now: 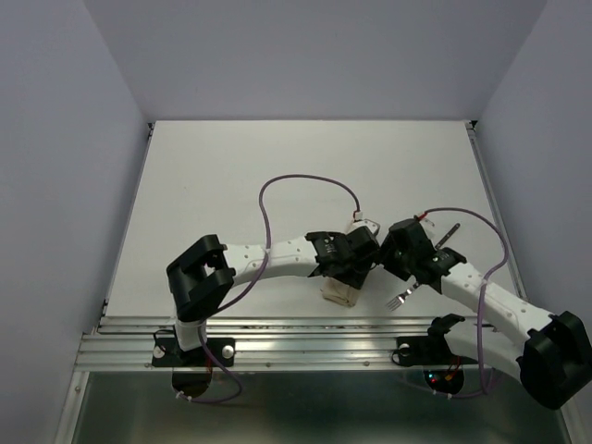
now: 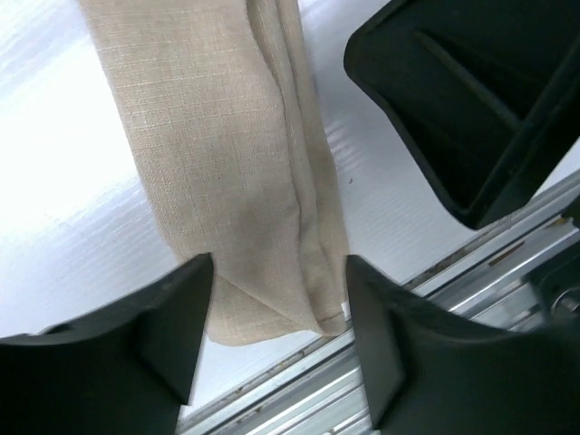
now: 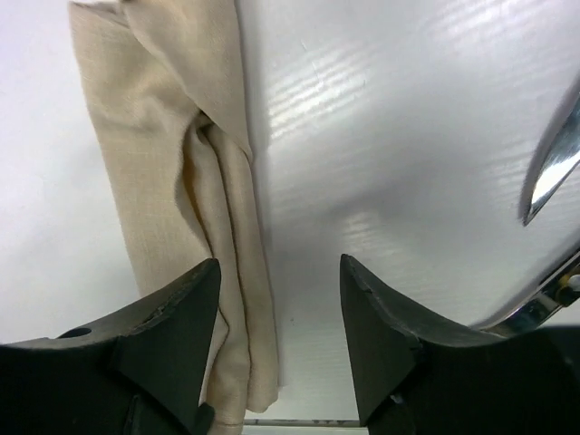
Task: Fold the napkin into a case and place the utensils inside
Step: Pick up the smaller rectangle-folded napkin from the center of the board.
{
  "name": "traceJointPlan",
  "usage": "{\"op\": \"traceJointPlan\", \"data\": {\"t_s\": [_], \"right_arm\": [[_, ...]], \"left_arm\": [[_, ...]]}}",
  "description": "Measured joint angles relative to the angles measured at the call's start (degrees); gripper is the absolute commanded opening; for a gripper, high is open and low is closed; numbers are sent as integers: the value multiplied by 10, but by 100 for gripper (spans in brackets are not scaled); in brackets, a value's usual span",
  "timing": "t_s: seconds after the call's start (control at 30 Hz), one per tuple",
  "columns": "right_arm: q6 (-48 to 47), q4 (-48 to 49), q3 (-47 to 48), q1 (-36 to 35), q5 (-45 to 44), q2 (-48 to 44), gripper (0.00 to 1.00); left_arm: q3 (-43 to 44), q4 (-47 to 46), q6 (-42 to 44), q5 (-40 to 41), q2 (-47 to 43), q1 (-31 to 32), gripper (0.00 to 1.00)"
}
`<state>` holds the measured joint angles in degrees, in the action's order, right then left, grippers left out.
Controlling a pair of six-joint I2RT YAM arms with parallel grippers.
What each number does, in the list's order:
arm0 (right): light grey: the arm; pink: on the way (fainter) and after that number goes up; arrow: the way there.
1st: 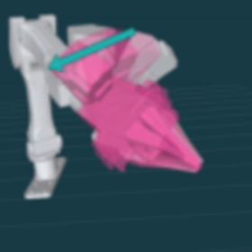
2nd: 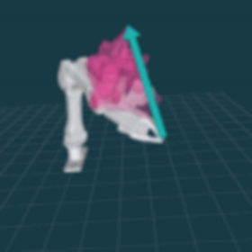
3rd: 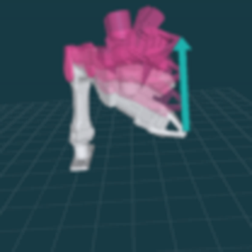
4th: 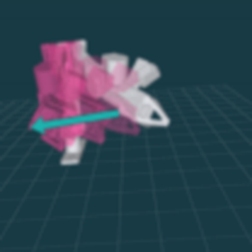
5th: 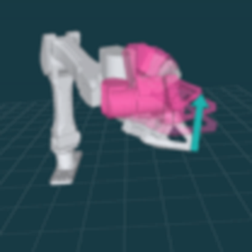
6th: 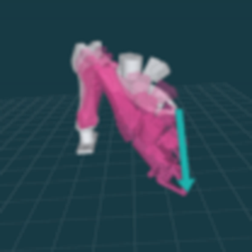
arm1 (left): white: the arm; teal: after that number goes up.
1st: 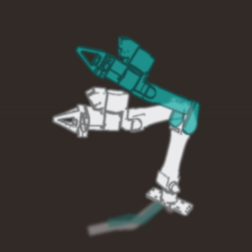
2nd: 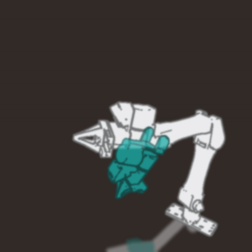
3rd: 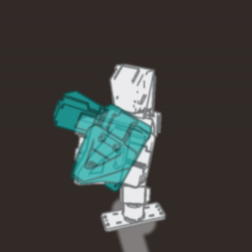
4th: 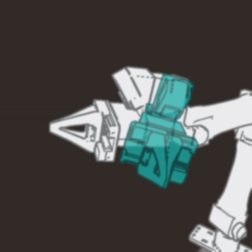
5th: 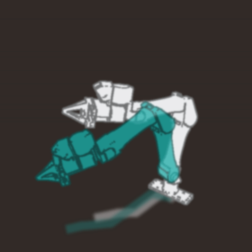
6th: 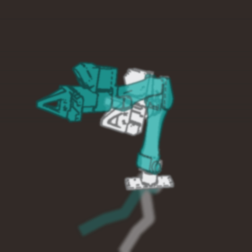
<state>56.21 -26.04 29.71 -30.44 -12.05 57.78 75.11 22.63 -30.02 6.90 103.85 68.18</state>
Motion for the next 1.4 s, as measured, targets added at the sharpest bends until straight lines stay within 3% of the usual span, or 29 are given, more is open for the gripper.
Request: {"op": "traceJointPlan", "data": {"t_s": [0.13,0.5,0.8,0.9,1.0,1.2,1.37,1.4], "right_arm": [[-30,-24,35,19,-27,1,79],[-123,-45,52,200,23,25,82],[-148,-47,56,221,83,26,87],[-149,-46,56,222,93,18,87],[-149,-46,56,222,96,18,87],[-148,-45,56,224,101,15,86],[-148,-45,56,227,102,12,85],[-148,-45,56,229,102,10,85]], "left_arm": [[46,31,-19,45,21,12,80],[80,55,-40,86,95,49,71],[123,63,-45,99,137,52,58],[140,70,-48,105,150,52,45],[147,73,-52,114,164,52,39],[148,76,-59,126,169,52,35],[149,79,-63,131,170,53,38],[149,79,-63,131,170,53,30]]}}
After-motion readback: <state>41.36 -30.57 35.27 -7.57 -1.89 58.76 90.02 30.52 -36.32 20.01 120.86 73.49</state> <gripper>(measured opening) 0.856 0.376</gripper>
